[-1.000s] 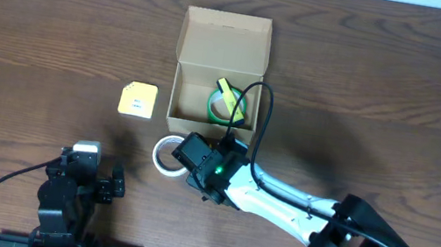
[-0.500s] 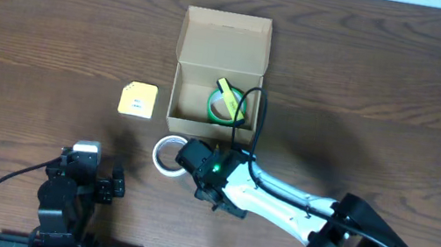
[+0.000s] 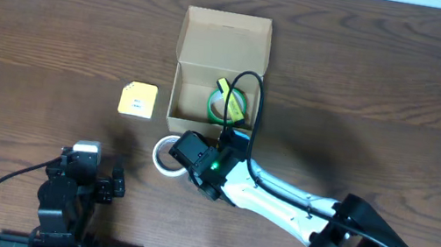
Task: Pack container
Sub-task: 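Lower the right gripper onto the correction tape dispenser and grasp it, then carry the correction tape into the box and release it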
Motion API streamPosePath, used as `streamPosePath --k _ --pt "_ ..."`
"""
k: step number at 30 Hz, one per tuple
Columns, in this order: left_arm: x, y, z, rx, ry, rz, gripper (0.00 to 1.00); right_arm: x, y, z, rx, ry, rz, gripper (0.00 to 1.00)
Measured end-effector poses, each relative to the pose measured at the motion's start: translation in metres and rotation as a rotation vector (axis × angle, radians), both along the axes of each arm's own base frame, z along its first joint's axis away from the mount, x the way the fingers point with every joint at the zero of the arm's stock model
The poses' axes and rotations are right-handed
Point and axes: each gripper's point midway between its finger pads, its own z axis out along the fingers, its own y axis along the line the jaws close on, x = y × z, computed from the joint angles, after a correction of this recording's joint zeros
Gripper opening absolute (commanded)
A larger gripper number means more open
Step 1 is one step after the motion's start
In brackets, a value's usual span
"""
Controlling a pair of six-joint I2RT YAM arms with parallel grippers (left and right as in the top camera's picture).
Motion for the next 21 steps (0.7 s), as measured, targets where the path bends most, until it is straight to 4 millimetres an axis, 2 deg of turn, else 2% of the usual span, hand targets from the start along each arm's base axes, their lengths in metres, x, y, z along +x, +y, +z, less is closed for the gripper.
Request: streamPosePath --k 3,6,9,13,21 --pt "0.000 0.000 0.000 0.000 0.000 0.000 0.95 0.004 0.004 0.000 0.013 -0.020 0.002 0.76" --pt "0.000 0.000 0.000 0.000 0.000 0.000 0.96 0.004 0.005 -0.013 -0.003 -0.006 0.013 0.71" --pt "0.000 0.000 0.000 0.000 0.000 0.000 0.96 0.004 0.005 -0.016 -0.015 -0.001 0.025 0.60" --pt "0.000 0.000 0.000 0.000 0.000 0.000 0.96 0.003 0.006 -0.016 -0.010 0.008 0.033 0.39" --pt "0.000 0.000 0.000 0.000 0.000 0.000 0.96 -0.004 0.006 -0.016 -0.005 0.045 0.038 0.29"
